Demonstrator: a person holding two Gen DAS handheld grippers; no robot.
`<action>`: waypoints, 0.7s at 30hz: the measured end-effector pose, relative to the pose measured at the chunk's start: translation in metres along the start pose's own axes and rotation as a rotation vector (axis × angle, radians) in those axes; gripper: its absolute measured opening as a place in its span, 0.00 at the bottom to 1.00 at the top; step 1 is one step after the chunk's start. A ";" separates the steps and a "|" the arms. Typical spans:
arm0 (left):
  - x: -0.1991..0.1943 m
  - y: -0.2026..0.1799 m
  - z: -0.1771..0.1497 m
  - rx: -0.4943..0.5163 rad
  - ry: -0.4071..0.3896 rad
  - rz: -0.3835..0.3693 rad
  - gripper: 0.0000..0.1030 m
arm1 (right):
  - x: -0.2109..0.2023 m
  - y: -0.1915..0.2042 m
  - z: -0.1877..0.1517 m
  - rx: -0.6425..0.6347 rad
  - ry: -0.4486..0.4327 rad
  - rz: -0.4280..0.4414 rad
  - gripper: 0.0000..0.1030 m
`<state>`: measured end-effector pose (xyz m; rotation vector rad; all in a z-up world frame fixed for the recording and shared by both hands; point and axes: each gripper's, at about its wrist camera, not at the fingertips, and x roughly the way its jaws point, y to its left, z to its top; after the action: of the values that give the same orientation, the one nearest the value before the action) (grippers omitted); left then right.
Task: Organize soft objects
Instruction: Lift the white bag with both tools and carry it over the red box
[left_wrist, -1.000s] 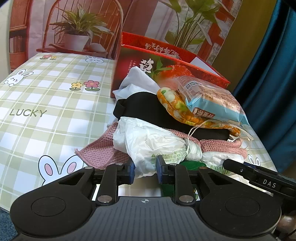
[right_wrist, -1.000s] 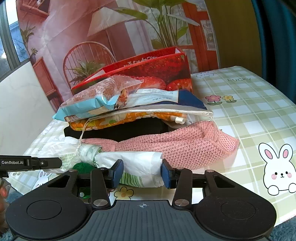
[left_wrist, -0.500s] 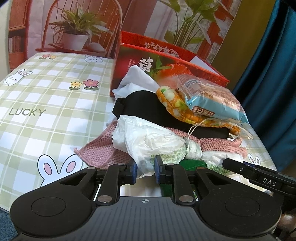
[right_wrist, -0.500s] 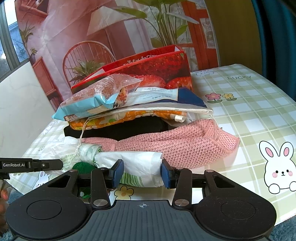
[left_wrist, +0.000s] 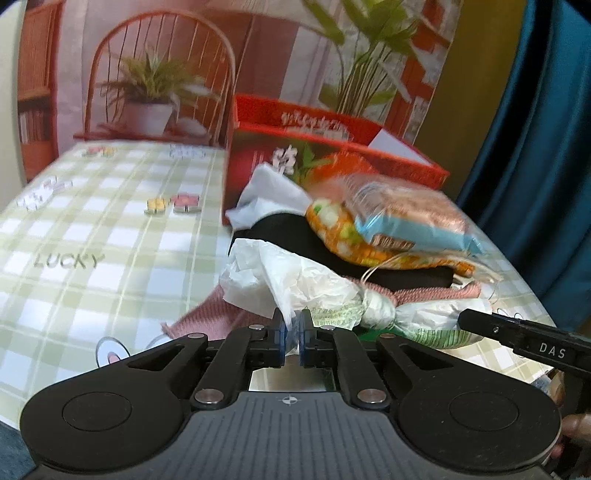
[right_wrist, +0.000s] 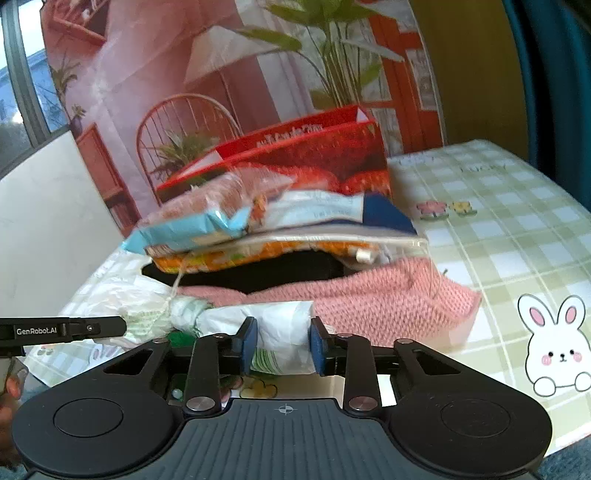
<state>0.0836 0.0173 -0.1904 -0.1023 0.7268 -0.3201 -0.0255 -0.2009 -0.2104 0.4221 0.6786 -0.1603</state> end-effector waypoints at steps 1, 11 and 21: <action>-0.004 -0.001 0.001 0.006 -0.010 0.000 0.07 | -0.003 0.001 0.001 -0.004 -0.011 0.007 0.24; -0.033 -0.003 0.010 0.008 -0.084 -0.005 0.07 | -0.028 0.017 0.014 -0.072 -0.085 0.059 0.19; -0.063 -0.002 0.010 0.008 -0.178 0.017 0.07 | -0.042 0.039 0.019 -0.163 -0.128 0.095 0.18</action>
<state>0.0461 0.0355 -0.1424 -0.1159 0.5495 -0.2939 -0.0364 -0.1736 -0.1576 0.2842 0.5401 -0.0407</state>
